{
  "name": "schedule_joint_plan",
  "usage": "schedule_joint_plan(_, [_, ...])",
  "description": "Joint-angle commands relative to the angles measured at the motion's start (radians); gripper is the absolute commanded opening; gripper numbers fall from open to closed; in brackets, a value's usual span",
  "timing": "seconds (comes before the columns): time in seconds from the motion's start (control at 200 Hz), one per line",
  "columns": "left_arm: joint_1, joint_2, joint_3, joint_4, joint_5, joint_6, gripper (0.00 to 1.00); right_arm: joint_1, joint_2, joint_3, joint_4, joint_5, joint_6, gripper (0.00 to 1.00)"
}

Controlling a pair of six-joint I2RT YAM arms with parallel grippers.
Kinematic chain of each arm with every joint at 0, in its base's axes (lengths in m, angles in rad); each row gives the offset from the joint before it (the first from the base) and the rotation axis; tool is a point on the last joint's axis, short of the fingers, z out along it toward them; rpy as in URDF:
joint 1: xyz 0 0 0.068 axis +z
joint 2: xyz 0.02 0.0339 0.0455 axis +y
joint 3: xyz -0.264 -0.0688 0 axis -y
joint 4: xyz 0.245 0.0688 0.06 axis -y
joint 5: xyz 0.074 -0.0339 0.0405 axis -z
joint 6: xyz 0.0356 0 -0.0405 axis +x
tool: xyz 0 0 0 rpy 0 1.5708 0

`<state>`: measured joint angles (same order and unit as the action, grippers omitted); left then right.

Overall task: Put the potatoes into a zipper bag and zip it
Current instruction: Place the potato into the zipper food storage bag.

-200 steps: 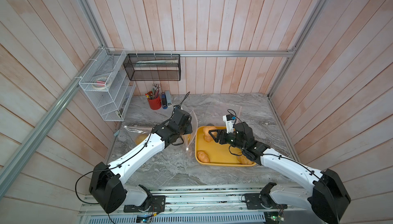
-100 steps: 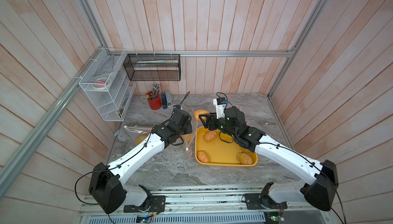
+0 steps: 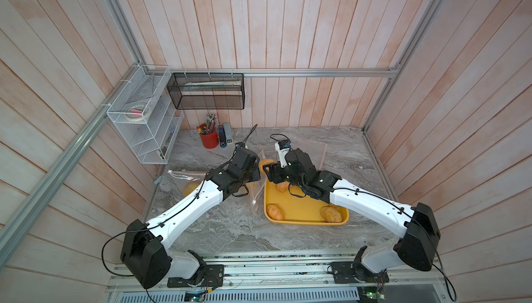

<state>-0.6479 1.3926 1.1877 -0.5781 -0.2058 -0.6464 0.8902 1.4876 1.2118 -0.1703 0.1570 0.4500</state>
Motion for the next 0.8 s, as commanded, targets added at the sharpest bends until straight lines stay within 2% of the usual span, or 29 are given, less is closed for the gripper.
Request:
schedule_joint_plan(0.0, [0.005, 0.029, 0.048, -0.042, -0.003, 0.019, 0.0, 0.007, 0.023, 0.018, -0.057, 0.087, -0.03, 0.31])
schedule_joint_plan(0.125, [0.007, 0.056, 0.088, -0.092, -0.006, 0.02, 0.0, 0.011, 0.012, -0.01, -0.021, 0.064, -0.074, 0.31])
schedule_joint_plan(0.255, [0.013, 0.073, 0.097, -0.105, -0.012, 0.021, 0.0, 0.026, -0.035, -0.062, 0.078, -0.06, -0.15, 0.31])
schedule_joint_plan(0.41, [0.024, 0.076, 0.09, -0.089, 0.029, 0.03, 0.0, 0.06, -0.089, -0.118, 0.169, -0.104, -0.22, 0.31])
schedule_joint_plan(0.645, [0.024, 0.055, 0.082, -0.072, 0.06, 0.049, 0.0, 0.072, -0.06, -0.111, 0.169, -0.102, -0.265, 0.31])
schedule_joint_plan(0.795, [0.024, 0.033, 0.078, -0.061, 0.092, 0.063, 0.0, 0.105, 0.002, -0.084, 0.162, -0.045, -0.371, 0.31])
